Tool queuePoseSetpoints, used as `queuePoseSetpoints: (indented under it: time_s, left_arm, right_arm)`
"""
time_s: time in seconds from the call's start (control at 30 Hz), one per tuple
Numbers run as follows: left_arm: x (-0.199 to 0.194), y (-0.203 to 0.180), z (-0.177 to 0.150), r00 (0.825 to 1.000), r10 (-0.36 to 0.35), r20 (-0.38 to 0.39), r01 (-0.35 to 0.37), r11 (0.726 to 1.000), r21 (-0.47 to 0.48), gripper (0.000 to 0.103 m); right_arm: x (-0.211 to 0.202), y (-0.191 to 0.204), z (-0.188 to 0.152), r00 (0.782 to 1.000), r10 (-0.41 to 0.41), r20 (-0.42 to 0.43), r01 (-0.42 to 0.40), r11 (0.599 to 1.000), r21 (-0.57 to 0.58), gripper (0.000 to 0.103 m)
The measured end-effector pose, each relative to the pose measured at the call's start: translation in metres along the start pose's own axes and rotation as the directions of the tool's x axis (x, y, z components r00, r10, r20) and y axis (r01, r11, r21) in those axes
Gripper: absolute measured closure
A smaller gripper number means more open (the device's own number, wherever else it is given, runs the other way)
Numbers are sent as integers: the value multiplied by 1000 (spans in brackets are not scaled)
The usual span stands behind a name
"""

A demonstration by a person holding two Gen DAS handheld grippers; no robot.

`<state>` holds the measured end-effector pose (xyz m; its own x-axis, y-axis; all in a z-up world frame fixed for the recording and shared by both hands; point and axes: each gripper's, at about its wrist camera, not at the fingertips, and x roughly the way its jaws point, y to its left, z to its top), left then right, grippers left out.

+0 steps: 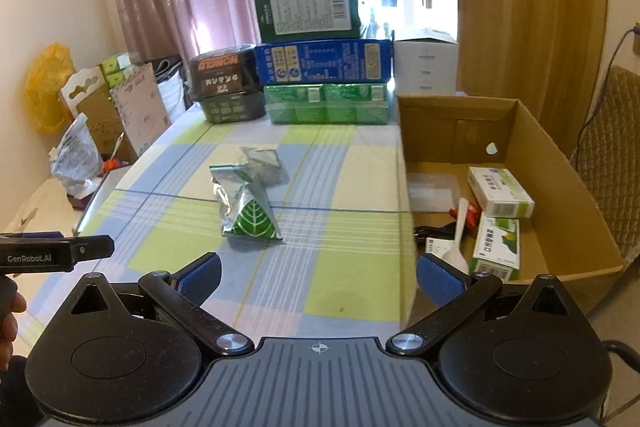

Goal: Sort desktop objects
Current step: 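Move both tools back over the foil packet and plastic container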

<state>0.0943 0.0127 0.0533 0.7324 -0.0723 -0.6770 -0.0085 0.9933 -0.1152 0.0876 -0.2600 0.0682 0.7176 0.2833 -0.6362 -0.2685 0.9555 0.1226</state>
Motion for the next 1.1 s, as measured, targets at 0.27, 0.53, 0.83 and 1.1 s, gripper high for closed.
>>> queuePoseSetpoints:
  time_s: [0.27,0.53,0.83,1.1]
  left_arm:
    - [11,8,0,1000,2,-14,-2,1000,-13,1]
    - [31,20,1,999,4,-37,-5,1000,-28,1]
    - [77,33,14,997,-22,-76,17,997,-69,1]
    - [136,30,29,994,-49,-98,42,997,-70,1]
  right_arm:
    - [17,11,4,1000,13,-7,-13,1000,-26,2]
    - [49,25,12,999,29,13,-28,996,-79,2]
    - [118,23,13,998,56,20,-55,997,-49,3]
    - [179,5,25,997,77,-3,-77,997,0,25]
